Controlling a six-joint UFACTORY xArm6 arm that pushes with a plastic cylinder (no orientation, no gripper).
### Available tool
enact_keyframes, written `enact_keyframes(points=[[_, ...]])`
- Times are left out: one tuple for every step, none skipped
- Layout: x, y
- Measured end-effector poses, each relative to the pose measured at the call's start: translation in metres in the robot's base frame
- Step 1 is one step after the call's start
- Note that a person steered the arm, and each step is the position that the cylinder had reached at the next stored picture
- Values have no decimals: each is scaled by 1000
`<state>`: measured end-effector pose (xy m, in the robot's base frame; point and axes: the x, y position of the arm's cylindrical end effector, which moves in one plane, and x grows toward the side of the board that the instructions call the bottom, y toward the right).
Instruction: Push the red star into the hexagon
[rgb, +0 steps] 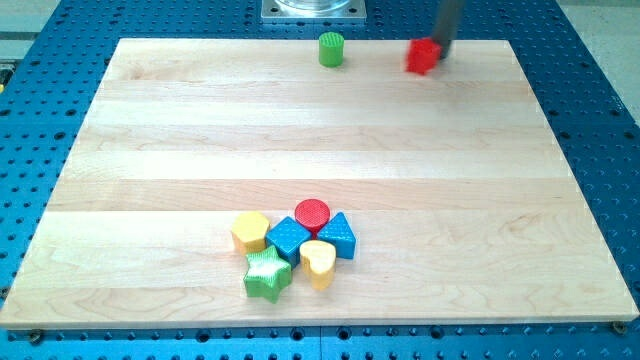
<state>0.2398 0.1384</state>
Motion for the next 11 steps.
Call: enact_keyframes(points=[[96,-83],[142,-91],[91,-23],[58,-71],[123,-153],[86,-162],[69,-198],[156,-212],[184,-202],[182,-190],[232,-167]])
